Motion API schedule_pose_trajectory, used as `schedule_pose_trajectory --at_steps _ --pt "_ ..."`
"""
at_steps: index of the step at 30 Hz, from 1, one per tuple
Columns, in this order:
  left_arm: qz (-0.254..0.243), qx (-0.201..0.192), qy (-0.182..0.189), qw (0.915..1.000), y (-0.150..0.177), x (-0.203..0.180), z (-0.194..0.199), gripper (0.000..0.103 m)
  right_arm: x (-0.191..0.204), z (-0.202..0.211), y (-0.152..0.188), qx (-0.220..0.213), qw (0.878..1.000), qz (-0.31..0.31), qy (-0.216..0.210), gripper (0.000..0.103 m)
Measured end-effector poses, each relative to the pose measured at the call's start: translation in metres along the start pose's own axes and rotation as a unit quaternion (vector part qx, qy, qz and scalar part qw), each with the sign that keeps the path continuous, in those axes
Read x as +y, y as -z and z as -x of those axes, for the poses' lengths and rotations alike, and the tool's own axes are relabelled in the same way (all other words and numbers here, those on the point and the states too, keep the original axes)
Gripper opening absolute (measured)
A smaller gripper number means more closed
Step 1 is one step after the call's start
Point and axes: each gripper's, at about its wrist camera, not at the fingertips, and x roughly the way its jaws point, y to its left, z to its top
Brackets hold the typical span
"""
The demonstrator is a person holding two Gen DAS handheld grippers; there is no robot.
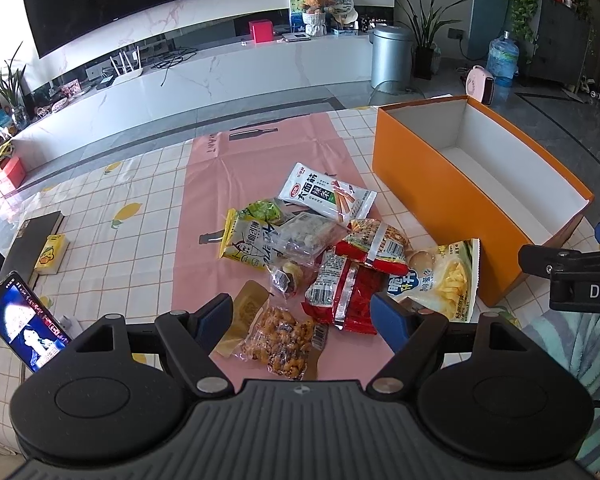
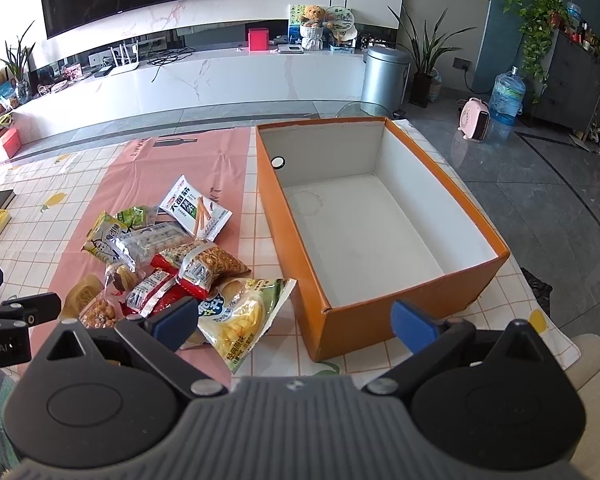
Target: Organize snacks
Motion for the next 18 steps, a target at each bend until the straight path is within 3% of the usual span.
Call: schedule_pose_trajectory --at_steps 7,9,11,13,14,18 --pt "-0.004 0.001 0.007 1.0000 0.000 0.008 -0.003 0.089 0.005 -0.006 -0.004 -0.007 1.000 0.004 -0.014 0.099" --pt "-0.003 0.005 0.012 0.9999 0.001 0.012 -0.006 0.084 0.008 -0.008 -0.002 -0.013 1.000 0.004 -0.023 0.099" --pt "0.002 0.015 0.020 0.9997 0.003 0.018 -0.011 0.071 0.013 -0.011 0.001 -0.018 0.999 0.007 -0.035 0.097" --pt "0.004 0.024 0.033 0.9992 0.005 0.024 -0.016 0.061 0.019 -0.017 0.003 -0.016 0.999 0.016 -0.049 0.084" --pt "0.006 0.029 0.039 0.9988 0.006 0.027 -0.019 0.055 0.023 -0.021 0.005 -0.013 0.998 0.021 -0.057 0.083" --pt "0.021 0.047 0.071 0.9962 0.007 0.039 -0.030 0.051 0.039 -0.035 0.011 -0.007 0.996 0.039 -0.081 0.069"
